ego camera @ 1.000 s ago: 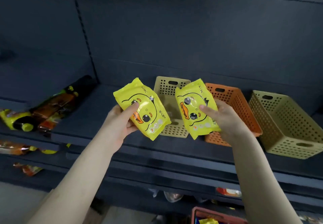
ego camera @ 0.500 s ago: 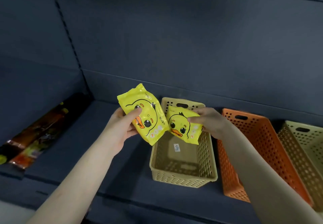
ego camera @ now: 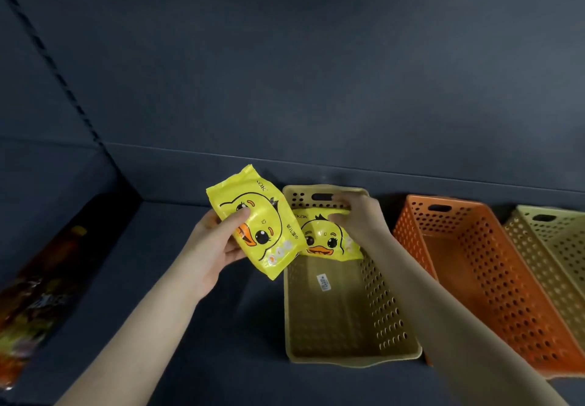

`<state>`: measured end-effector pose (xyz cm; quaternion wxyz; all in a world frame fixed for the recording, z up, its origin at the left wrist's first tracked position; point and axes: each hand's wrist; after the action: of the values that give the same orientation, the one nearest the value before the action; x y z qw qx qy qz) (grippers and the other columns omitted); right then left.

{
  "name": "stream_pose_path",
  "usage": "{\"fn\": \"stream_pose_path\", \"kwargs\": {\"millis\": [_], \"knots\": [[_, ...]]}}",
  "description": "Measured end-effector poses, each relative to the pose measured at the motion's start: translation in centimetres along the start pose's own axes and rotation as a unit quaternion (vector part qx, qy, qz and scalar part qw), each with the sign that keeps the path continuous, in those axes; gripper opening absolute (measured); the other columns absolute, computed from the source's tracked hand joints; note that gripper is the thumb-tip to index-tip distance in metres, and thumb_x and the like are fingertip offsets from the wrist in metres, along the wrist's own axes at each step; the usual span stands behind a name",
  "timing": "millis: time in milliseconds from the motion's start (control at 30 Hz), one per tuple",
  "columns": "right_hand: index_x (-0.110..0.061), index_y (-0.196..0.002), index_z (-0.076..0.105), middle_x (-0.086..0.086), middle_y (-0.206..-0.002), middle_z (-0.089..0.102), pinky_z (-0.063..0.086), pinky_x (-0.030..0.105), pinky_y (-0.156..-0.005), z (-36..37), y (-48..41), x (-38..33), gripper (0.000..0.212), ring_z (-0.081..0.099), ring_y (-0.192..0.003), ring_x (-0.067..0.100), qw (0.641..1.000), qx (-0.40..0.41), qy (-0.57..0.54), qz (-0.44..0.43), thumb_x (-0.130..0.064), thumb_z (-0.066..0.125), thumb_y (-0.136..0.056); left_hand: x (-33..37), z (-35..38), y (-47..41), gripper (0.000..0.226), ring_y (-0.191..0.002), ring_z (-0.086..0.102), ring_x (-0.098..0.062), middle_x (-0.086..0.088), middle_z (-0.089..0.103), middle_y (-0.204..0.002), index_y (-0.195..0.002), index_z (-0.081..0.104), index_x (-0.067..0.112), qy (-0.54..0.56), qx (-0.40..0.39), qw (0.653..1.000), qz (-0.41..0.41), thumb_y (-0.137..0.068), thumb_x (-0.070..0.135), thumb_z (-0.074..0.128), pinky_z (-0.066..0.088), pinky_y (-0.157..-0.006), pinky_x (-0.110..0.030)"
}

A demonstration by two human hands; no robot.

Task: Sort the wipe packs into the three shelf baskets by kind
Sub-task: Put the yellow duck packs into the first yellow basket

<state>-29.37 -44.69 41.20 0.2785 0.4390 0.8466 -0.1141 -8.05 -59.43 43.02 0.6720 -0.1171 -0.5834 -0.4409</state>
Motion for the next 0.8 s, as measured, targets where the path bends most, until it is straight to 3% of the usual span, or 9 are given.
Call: {"fn": "stream_pose_path", "kwargs": {"millis": [100, 200, 300, 367, 567, 667, 733, 800], "knots": [[-0.022, -0.122, 0.064, -0.002, -0.124, 0.063, 0.042, 0.016, -0.086, -0.9, 1.2, 0.2, 0.043, 0.061, -0.106, 0.015, 0.999, 0.022, 0.017, -0.040, -0.026, 0.075, -0.081, -0.2, -0.2, -0.2, 0.049, -0.097, 0.071, -0.024, -0.005, 0.073, -0.108, -0.118, 0.059, 0.019, 0.008, -0.012, 1.000, -0.009, -0.072, 0.032, 0.069, 0.055, -0.080, -0.040], [-0.025, -0.127, 0.060, -0.001, -0.129, 0.060, 0.046, 0.014, -0.076, -0.6, 3.1, 0.5, 0.046, 0.063, -0.102, 0.017, 0.998, -0.054, 0.000, -0.011, -0.031, 0.072, -0.083, -0.5, -0.5, -0.4, 0.052, -0.099, 0.070, -0.025, -0.006, 0.072, -0.110, -0.121, 0.058, 0.019, 0.019, -0.013, 1.000, -0.017, -0.072, 0.030, 0.070, 0.054, -0.085, -0.044], [-0.026, -0.144, 0.042, 0.003, -0.145, 0.046, 0.041, 0.031, -0.100, 1.3, 3.6, 1.3, 0.064, 0.047, -0.128, 0.022, 0.988, -0.140, 0.055, 0.042, -0.036, 0.068, -0.086, -0.7, -0.7, -0.3, 0.054, -0.101, 0.069, -0.027, -0.006, 0.071, -0.112, -0.123, 0.057, 0.018, 0.020, -0.019, 0.999, -0.021, -0.072, 0.030, 0.070, 0.052, -0.091, -0.048], [-0.025, -0.147, 0.036, 0.004, -0.148, 0.042, 0.037, 0.031, -0.103, 2.3, 3.3, 1.7, 0.063, 0.042, -0.133, 0.024, 0.988, -0.137, 0.046, 0.052, -0.034, 0.063, -0.090, -0.7, -0.8, -0.2, 0.053, -0.101, 0.069, -0.026, -0.006, 0.071, -0.112, -0.123, 0.057, 0.018, 0.016, -0.019, 0.999, -0.022, -0.072, 0.030, 0.070, 0.053, -0.090, -0.048], [-0.027, -0.146, 0.037, 0.005, -0.149, 0.042, 0.036, 0.021, -0.092, 4.0, 2.9, 2.8, 0.049, 0.044, -0.131, 0.020, 0.990, -0.128, -0.041, 0.035, -0.024, 0.050, -0.099, -0.5, -1.2, -0.1, 0.033, -0.101, 0.069, -0.026, -0.006, 0.072, -0.112, -0.120, 0.058, 0.019, 0.034, -0.012, 0.999, -0.021, -0.088, 0.024, 0.062, 0.053, -0.087, -0.046], [-0.029, -0.147, 0.036, 0.001, -0.152, 0.038, 0.034, 0.013, -0.088, 4.1, 2.7, 2.3, 0.047, 0.041, -0.133, 0.018, 0.991, -0.112, -0.065, 0.016, -0.023, 0.045, -0.101, -0.4, -1.2, 0.1, 0.039, -0.101, 0.069, -0.027, -0.006, 0.071, -0.112, -0.122, 0.057, 0.018, 0.027, -0.012, 0.999, -0.016, -0.085, 0.024, 0.064, 0.053, -0.086, -0.046], [-0.033, -0.149, 0.028, 0.000, -0.159, 0.021, 0.026, 0.021, -0.102, 4.5, 2.7, 1.9, 0.051, 0.026, -0.143, 0.021, 0.985, -0.161, -0.062, -0.002, -0.025, 0.043, -0.101, -0.4, -1.1, 0.3, 0.043, -0.099, 0.070, -0.026, -0.006, 0.072, -0.111, -0.122, 0.057, 0.018, 0.013, -0.020, 1.000, -0.014, -0.080, 0.026, 0.065, 0.053, -0.086, -0.045], [-0.040, -0.150, 0.020, -0.006, -0.162, 0.002, 0.010, 0.040, -0.116, 4.9, 2.7, 1.5, 0.054, -0.001, -0.148, 0.026, 0.976, -0.214, -0.026, 0.000, -0.030, 0.043, -0.101, -0.5, -1.2, 0.5, 0.038, -0.099, 0.070, -0.026, -0.006, 0.072, -0.110, -0.120, 0.057, 0.018, 0.007, -0.023, 1.000, -0.014, -0.083, 0.025, 0.063, 0.054, -0.085, -0.044]]}}
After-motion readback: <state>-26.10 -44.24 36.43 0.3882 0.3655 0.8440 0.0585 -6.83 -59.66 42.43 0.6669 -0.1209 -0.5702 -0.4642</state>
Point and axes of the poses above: each hand's wrist, its own y-axis away from the middle knuckle, its own z-axis out of the palm, x = y × z
